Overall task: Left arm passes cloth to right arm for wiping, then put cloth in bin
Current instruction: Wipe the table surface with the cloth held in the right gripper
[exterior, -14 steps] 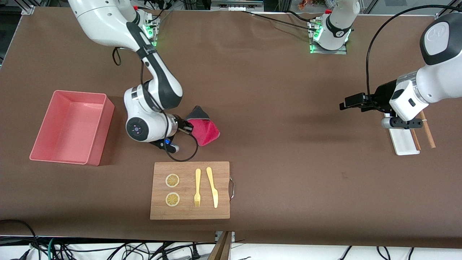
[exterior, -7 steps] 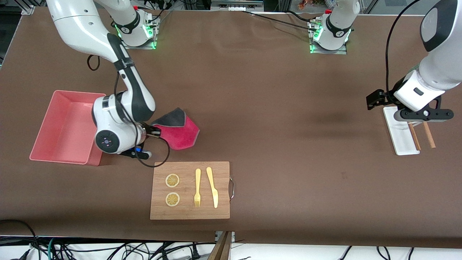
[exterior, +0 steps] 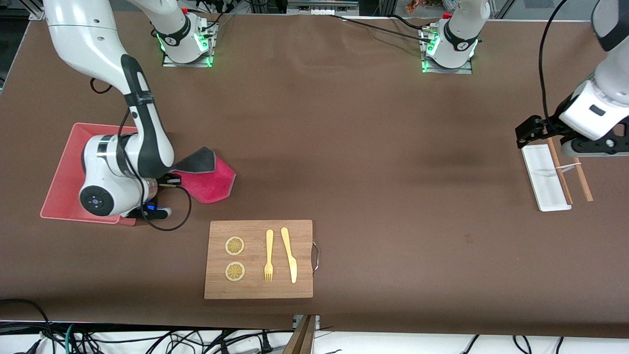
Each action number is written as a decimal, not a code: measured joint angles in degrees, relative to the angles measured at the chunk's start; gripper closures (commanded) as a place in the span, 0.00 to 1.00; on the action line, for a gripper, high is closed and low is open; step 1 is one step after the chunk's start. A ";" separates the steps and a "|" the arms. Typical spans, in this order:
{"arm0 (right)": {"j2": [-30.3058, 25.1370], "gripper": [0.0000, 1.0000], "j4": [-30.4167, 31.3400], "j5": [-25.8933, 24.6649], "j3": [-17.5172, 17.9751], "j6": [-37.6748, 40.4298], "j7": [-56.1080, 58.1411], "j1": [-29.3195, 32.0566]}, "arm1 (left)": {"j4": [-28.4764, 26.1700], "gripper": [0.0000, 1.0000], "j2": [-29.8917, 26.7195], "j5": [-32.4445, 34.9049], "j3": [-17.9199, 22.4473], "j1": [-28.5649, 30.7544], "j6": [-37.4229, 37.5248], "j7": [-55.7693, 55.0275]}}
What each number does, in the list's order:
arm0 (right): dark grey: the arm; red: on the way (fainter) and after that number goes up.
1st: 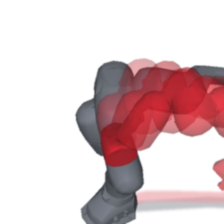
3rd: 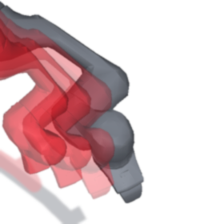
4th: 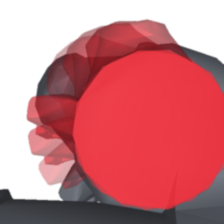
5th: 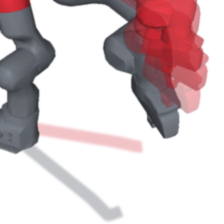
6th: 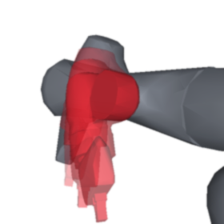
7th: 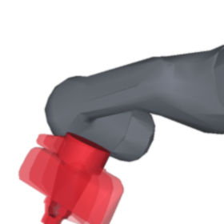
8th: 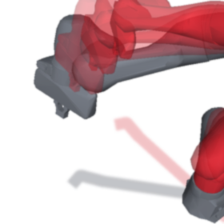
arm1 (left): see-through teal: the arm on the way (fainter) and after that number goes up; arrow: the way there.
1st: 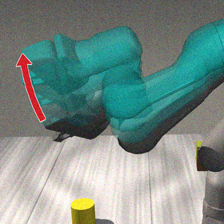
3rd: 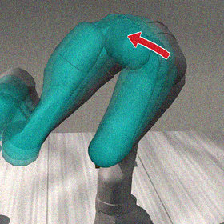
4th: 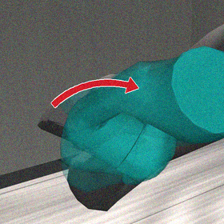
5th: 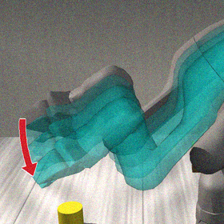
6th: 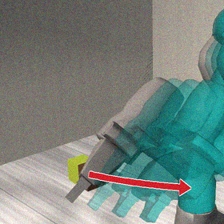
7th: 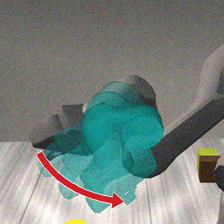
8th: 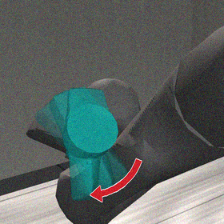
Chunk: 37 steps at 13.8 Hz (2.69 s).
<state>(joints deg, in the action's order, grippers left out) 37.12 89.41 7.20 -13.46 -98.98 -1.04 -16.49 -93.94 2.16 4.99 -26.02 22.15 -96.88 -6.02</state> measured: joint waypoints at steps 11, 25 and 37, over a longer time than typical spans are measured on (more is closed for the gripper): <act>-0.27 1.00 -0.01 0.97 4.26 -0.42 -8.63 -0.84 | 4.74 0.00 1.45 -5.43 0.55 3.33 3.98 0.12; 1.72 1.00 0.82 10.56 26.60 -22.24 -47.31 -2.02 | 7.08 0.00 2.68 -5.56 21.16 -17.13 4.01 -1.04; -0.18 1.00 0.85 4.43 7.90 -1.24 -8.99 2.93 | 7.58 0.00 3.44 -5.56 22.34 -18.26 4.73 -1.49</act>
<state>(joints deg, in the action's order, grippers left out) 36.94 90.26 11.63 -5.56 -100.22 -10.03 -13.55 -86.36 5.60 -0.57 -3.67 3.89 -92.15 -7.52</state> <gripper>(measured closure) 0.982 0.000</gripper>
